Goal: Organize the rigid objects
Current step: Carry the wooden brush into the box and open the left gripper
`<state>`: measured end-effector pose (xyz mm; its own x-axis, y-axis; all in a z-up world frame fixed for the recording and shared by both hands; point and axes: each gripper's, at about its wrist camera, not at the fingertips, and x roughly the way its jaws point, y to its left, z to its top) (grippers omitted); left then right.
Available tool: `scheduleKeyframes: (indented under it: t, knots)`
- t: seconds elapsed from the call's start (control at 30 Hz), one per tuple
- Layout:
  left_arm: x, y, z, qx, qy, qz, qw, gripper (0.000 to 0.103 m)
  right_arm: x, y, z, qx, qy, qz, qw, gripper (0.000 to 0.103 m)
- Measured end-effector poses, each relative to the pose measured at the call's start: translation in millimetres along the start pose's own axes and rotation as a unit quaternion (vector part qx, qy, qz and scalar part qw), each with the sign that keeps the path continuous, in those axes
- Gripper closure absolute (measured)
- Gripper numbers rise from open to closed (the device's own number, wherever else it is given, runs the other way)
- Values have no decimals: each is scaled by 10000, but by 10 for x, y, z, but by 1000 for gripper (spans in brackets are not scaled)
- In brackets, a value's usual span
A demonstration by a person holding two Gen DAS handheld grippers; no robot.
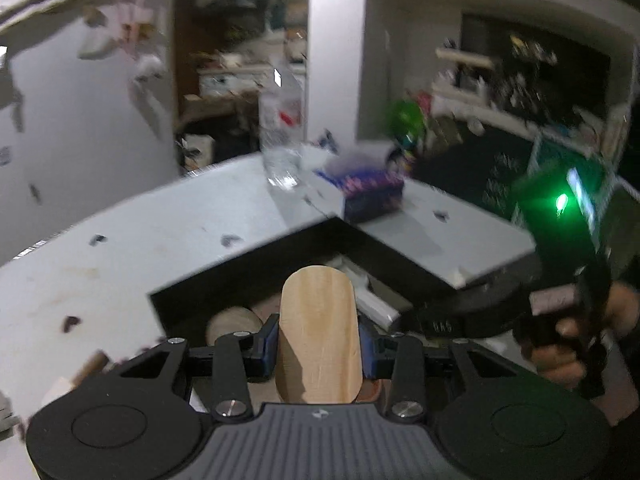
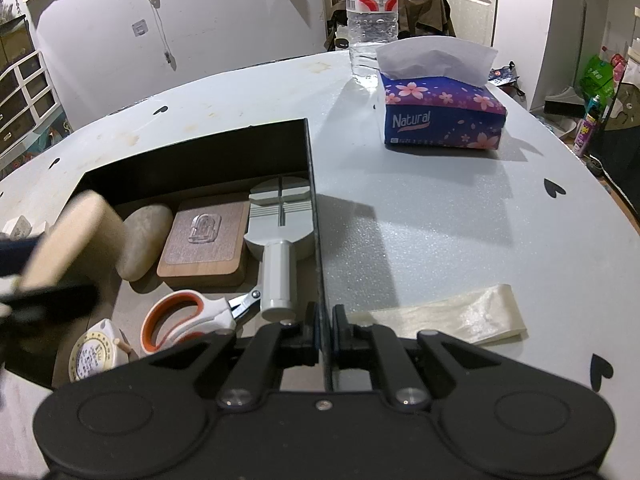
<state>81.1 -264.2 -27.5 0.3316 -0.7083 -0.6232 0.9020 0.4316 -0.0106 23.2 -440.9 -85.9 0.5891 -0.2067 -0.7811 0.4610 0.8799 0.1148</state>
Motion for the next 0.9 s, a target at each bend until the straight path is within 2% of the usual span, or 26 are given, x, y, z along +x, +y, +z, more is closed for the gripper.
scheduleKeyframes:
  t: [0.17, 0.3, 0.37, 0.4, 0.43, 0.67, 0.77, 0.83, 0.9]
  knots:
    - [250, -39, -35, 130, 339, -167, 9992, 63, -1, 2, -1, 5, -1, 1, 10000, 95]
    - [307, -45, -36, -44, 413, -503, 9979, 62, -1, 2, -1, 3, -1, 0, 10000, 95]
    - [338, -66, -35, -124, 443, -655, 9968, 58, -1, 2, -1, 0, -2, 0, 10000, 95]
    - [342, -72, -42, -152, 463, -688, 9964, 52, -1, 8, -3, -4, -3, -1, 10000, 95]
    - [343, -79, -50, -155, 475, -689, 9964, 49, 0, 7, -3, -6, -5, -1, 10000, 95]
    - [324, -80, -82, -185, 539, -677, 9961, 50, 2, 13, -4, -6, -6, 0, 10000, 95]
    - [310, -78, -83, -191, 568, -720, 9956, 56, 2, 12, -4, -8, -6, -1, 10000, 95]
    - [329, -61, -81, -259, 648, -840, 9940, 68, 2, 12, -5, -5, -7, 1, 10000, 95]
    - [355, -51, -85, -340, 690, -902, 9930, 73, 2, 13, -5, -5, -7, 0, 10000, 95]
